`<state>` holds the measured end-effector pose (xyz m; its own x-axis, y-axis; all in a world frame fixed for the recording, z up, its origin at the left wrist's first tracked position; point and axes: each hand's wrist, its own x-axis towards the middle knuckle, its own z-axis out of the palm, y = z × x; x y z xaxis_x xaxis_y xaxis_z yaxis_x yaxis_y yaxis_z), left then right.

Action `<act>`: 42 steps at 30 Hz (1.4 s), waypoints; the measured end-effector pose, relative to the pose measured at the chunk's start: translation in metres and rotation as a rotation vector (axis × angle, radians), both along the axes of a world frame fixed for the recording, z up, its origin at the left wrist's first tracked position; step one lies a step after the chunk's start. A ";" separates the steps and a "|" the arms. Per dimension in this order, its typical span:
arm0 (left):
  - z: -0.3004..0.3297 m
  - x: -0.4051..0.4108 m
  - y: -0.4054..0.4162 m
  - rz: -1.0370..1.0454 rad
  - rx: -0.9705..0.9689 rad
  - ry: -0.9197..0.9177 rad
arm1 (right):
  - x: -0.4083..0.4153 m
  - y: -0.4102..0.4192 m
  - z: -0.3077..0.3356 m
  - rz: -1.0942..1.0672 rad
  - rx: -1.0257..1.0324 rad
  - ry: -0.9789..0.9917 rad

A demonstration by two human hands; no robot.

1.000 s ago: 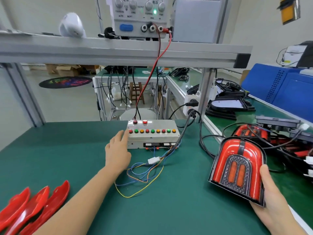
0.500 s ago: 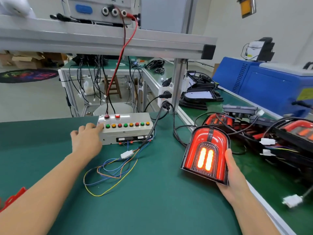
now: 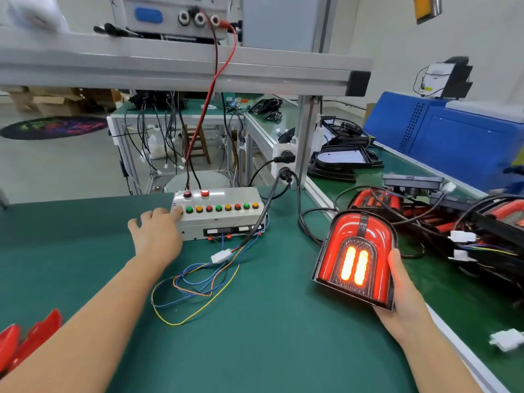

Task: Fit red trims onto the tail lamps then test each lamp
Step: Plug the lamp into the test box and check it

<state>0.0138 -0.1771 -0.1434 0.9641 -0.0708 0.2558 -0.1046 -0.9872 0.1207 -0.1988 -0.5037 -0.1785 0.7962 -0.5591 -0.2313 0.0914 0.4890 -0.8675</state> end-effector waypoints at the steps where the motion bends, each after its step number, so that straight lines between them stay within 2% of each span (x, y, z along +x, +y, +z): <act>1: -0.002 -0.001 0.000 0.005 -0.007 -0.009 | 0.000 0.000 -0.001 0.008 0.001 -0.001; 12: -0.005 -0.010 -0.020 0.081 -0.051 -0.059 | 0.002 0.000 -0.002 0.033 -0.009 -0.016; 17: -0.007 -0.022 -0.058 -0.066 -0.057 -0.107 | 0.002 0.003 0.001 0.047 0.003 -0.019; 24: 0.000 -0.030 -0.106 -0.197 -0.104 0.036 | 0.000 0.004 0.002 0.056 0.013 -0.042; 30: 0.009 -0.022 -0.113 -0.149 -0.074 0.157 | -0.001 0.004 0.003 0.071 0.038 -0.054; 42: 0.002 -0.019 -0.108 -0.096 -0.035 0.179 | 0.001 0.006 0.004 0.069 0.042 -0.056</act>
